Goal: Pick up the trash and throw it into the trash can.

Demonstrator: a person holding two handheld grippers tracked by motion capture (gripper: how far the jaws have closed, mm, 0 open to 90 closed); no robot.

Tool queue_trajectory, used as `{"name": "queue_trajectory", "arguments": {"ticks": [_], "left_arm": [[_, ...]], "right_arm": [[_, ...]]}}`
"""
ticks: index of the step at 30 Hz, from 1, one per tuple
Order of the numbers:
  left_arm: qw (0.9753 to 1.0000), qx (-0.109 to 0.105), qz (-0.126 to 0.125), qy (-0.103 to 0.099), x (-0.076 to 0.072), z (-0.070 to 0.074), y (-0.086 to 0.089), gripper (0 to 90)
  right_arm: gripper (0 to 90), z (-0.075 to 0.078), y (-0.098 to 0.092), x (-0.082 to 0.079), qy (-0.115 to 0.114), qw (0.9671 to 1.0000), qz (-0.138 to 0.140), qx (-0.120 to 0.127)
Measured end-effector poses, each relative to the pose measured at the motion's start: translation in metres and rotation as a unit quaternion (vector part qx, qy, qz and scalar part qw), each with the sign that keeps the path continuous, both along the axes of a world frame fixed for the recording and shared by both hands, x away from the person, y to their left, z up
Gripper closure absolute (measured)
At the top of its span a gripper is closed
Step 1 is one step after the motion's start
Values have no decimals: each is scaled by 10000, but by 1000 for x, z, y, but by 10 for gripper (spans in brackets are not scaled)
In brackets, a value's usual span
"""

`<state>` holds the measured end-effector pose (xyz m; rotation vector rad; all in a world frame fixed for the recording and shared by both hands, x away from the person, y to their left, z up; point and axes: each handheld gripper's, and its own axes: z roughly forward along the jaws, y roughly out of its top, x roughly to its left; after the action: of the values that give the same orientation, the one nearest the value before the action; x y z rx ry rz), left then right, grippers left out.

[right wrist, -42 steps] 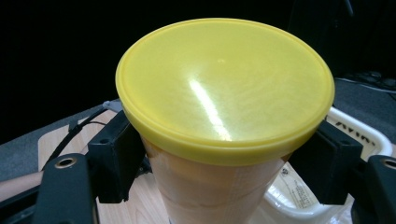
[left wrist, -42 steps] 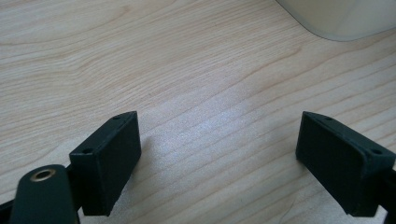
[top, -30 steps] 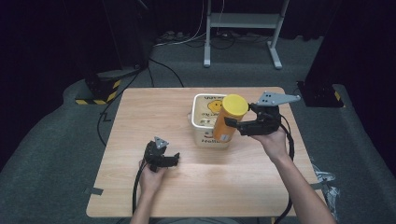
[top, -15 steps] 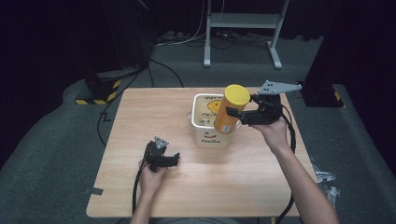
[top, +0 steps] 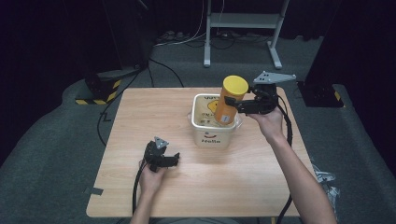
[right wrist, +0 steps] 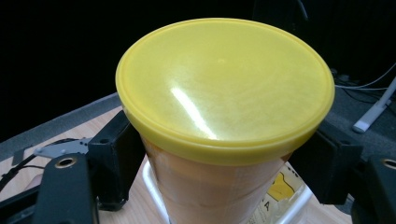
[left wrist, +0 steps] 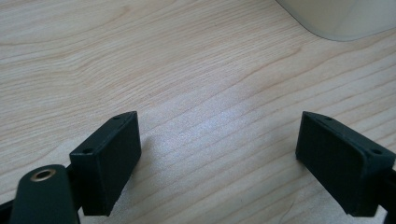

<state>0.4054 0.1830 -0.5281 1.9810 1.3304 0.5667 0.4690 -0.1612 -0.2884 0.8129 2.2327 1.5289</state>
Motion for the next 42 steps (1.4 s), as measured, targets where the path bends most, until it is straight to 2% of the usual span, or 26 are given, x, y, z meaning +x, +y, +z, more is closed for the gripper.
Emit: {"name": "queue_trajectory", "arguments": {"ticks": [9, 20, 35, 42], "left_arm": [[10000, -13, 13, -11, 0, 0, 0, 145], [10000, 8, -2, 0, 0, 0, 0, 145], [10000, 9, -5, -3, 0, 0, 0, 146], [10000, 11, -7, -6, 0, 0, 0, 146]], "right_arm": [[238, -2, 6, 12, -22, 9998, -202, -68], [238, -9, 19, 27, -18, 9993, -272, -261], [238, -35, 30, 46, 287, 9977, -418, -448], [238, -49, 41, 51, 327, 9966, -383, -657]]}}
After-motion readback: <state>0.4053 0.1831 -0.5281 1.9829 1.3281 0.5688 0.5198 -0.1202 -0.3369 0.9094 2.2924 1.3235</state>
